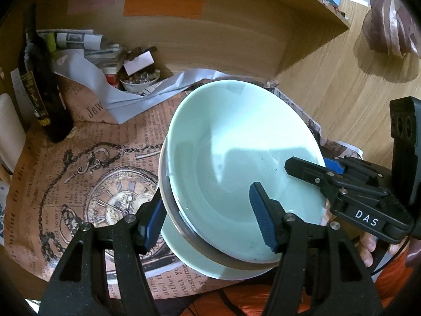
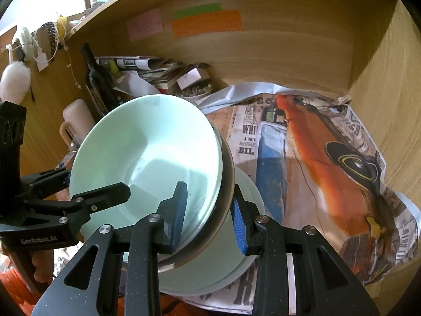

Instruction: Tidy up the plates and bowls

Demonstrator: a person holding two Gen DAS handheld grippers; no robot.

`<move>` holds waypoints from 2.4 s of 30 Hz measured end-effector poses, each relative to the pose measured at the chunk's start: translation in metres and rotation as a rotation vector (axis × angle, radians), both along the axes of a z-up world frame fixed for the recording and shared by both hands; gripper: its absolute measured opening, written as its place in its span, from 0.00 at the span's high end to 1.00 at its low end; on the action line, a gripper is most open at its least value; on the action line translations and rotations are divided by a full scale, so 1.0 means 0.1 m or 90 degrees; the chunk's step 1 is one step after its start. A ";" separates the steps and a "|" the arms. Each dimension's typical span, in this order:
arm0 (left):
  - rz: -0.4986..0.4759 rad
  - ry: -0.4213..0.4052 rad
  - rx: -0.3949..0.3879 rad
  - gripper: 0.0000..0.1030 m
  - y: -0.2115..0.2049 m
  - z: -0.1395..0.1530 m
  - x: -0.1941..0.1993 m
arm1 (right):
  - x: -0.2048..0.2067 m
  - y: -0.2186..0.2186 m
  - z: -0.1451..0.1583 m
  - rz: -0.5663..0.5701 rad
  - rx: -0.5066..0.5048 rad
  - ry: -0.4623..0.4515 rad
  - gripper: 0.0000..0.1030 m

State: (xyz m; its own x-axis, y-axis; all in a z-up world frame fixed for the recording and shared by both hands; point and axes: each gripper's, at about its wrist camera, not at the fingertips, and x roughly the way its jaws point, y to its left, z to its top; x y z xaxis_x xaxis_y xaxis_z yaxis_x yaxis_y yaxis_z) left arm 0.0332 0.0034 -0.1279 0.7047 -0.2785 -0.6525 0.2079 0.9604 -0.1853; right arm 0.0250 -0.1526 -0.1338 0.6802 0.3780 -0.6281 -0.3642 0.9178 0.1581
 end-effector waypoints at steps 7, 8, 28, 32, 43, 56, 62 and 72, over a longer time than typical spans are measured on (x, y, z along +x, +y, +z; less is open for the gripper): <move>-0.005 0.021 0.001 0.39 -0.06 -0.10 0.06 | 0.02 -0.05 -0.08 -0.004 0.000 0.022 0.71; -0.005 0.023 0.001 0.39 -0.06 -0.11 0.07 | 0.03 -0.05 -0.09 -0.005 0.000 0.024 0.71; -0.012 0.032 0.011 0.44 -0.08 -0.25 0.17 | 0.19 -0.10 -0.25 -0.014 0.022 0.070 0.71; -0.014 0.031 0.003 0.44 -0.06 -0.26 0.18 | 0.18 -0.08 -0.24 -0.007 0.014 0.061 0.68; 0.053 -0.067 0.033 0.45 0.05 0.04 -0.07 | -0.04 -0.15 0.08 -0.030 0.017 -0.052 0.53; 0.104 -0.300 0.068 0.26 -0.18 0.64 -0.86 | -0.69 -0.19 0.66 -0.033 0.077 -0.223 0.25; 0.115 -0.342 0.068 0.11 -0.25 0.68 -1.06 | -0.93 -0.22 0.75 -0.039 0.082 -0.268 0.13; 0.133 -0.380 0.058 0.02 -0.27 0.72 -1.29 | -1.16 -0.24 0.81 -0.049 0.072 -0.332 0.00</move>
